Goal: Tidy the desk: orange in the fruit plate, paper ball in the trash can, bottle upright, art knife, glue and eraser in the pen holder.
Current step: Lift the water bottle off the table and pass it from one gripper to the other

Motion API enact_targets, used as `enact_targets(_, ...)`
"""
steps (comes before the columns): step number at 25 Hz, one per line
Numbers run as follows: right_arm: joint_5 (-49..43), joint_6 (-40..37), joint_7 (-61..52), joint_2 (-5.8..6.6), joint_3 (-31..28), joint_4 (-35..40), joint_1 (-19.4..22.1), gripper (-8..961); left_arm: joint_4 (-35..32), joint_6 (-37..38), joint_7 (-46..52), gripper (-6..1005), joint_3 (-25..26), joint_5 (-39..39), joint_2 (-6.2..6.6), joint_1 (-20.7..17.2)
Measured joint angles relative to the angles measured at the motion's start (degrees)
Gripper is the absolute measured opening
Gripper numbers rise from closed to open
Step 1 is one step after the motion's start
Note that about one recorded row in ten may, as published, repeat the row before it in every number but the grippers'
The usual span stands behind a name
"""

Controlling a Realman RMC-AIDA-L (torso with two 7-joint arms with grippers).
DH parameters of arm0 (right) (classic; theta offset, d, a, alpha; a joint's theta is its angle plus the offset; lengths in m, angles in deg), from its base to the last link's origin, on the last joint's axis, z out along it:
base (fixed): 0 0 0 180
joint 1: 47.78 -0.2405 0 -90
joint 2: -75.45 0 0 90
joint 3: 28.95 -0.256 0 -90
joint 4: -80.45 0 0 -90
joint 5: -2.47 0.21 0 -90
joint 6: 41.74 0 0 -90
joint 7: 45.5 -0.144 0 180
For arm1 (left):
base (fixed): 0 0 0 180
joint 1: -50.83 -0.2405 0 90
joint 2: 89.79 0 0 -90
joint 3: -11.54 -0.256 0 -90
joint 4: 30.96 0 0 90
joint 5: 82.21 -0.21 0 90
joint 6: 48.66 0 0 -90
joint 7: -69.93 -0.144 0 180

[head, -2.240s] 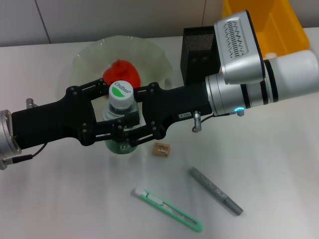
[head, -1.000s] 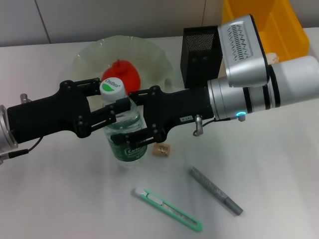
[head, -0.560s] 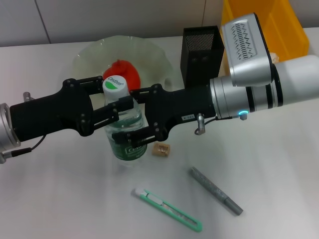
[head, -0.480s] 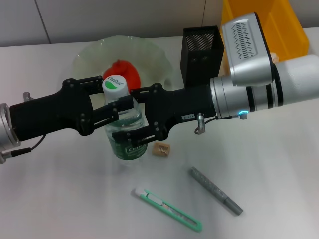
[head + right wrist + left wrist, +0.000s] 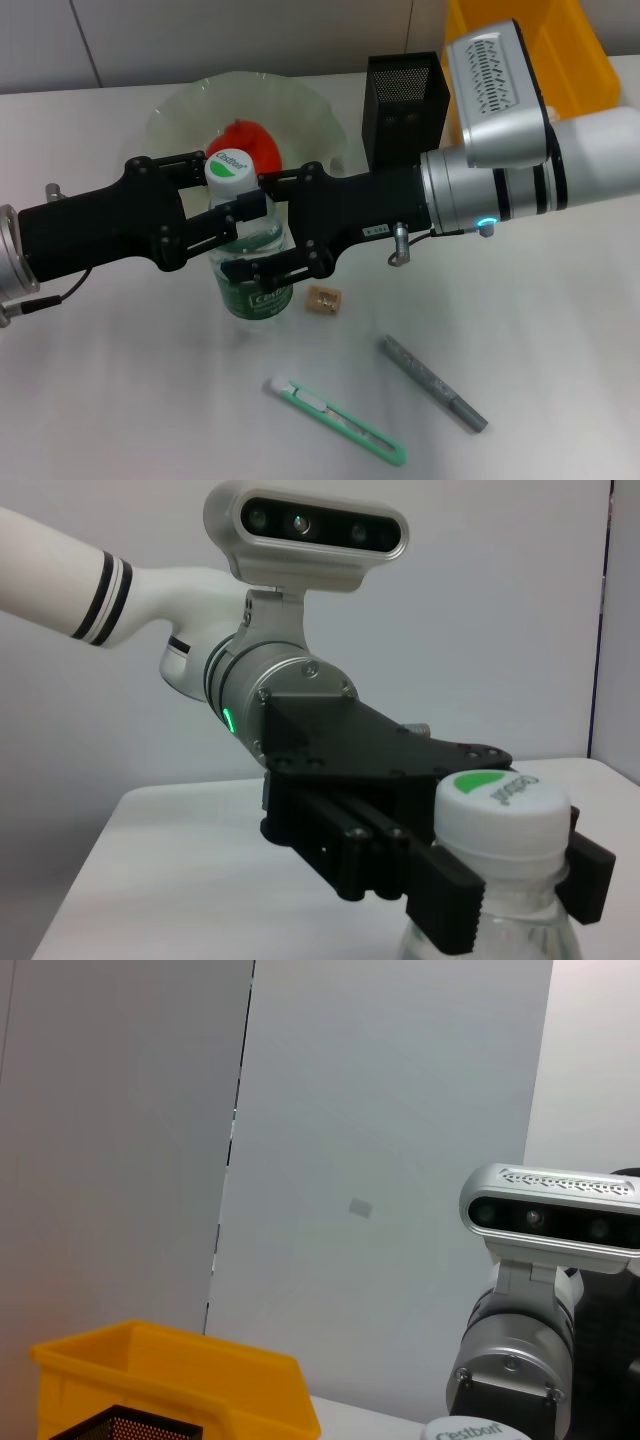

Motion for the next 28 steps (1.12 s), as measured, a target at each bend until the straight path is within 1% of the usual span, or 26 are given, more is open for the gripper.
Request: enact_targets(28,0.2,0.6,-0.9,-0.11,0.2,2.2,0.3,767,-0.1,-0.2,0.4,454,0.4,-0.2,0.17,0.5)
